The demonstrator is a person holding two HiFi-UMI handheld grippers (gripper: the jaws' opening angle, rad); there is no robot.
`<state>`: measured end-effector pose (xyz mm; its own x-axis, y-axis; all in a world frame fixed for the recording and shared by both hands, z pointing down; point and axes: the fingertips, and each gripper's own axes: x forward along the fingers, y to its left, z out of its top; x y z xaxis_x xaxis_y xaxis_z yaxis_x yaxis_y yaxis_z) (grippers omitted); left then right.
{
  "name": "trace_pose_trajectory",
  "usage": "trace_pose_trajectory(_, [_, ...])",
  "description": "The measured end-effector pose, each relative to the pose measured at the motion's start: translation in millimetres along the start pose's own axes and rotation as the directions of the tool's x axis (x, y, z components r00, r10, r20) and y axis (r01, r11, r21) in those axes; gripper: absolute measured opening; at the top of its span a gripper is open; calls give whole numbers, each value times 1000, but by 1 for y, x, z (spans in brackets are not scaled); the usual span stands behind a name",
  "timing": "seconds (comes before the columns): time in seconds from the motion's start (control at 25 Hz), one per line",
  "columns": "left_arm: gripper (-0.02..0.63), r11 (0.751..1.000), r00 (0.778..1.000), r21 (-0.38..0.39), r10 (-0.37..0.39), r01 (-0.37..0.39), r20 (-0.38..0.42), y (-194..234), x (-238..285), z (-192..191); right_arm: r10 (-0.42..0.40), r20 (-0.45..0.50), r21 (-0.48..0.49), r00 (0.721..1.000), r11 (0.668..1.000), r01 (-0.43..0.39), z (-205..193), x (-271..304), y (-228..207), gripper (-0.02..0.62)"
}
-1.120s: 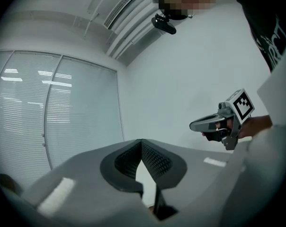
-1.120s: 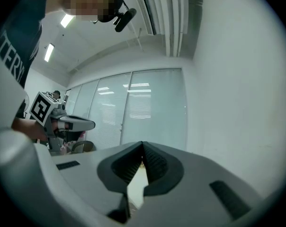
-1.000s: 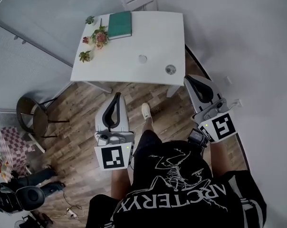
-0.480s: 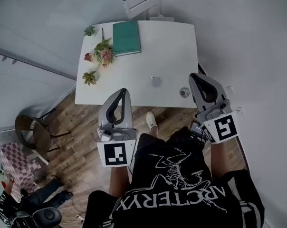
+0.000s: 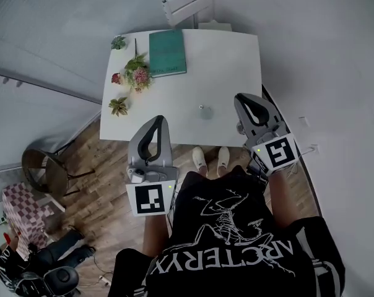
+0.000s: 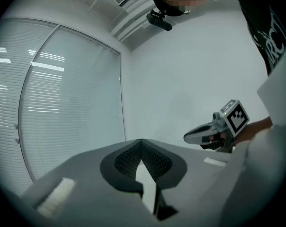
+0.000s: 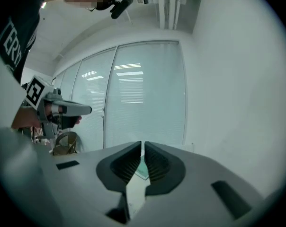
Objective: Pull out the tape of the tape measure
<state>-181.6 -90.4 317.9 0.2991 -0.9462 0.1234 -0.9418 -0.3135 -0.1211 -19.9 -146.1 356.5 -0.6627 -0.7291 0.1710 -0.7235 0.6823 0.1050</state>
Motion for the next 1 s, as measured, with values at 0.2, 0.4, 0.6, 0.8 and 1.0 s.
trace_pose_trajectory(0.2, [11,1000,1000,-3,22,-22,-16,-9,4,0,21,-173,26,985,1000,-17,-106,45,-4,347])
trace_pose_trajectory(0.4, [11,998,995,-9,57,-58,-80,-11,-6,-9,147,-384,92,912,988,-121,-226,84,28,494])
trace_pose_trajectory(0.6, [11,994,990,37,108,-105,-94,-10,-17,-10,185,-505,68,843,982,-175,-296,108,51,560])
trace_pose_trajectory(0.8, [11,985,977,63,170,-163,-133,-11,-32,-13,246,-570,138,784,969,-204,-329,119,69,558])
trace_pose_trajectory(1.0, [11,977,968,69,211,-204,-135,-9,-43,-15,285,-616,150,734,958,-246,-337,128,80,548])
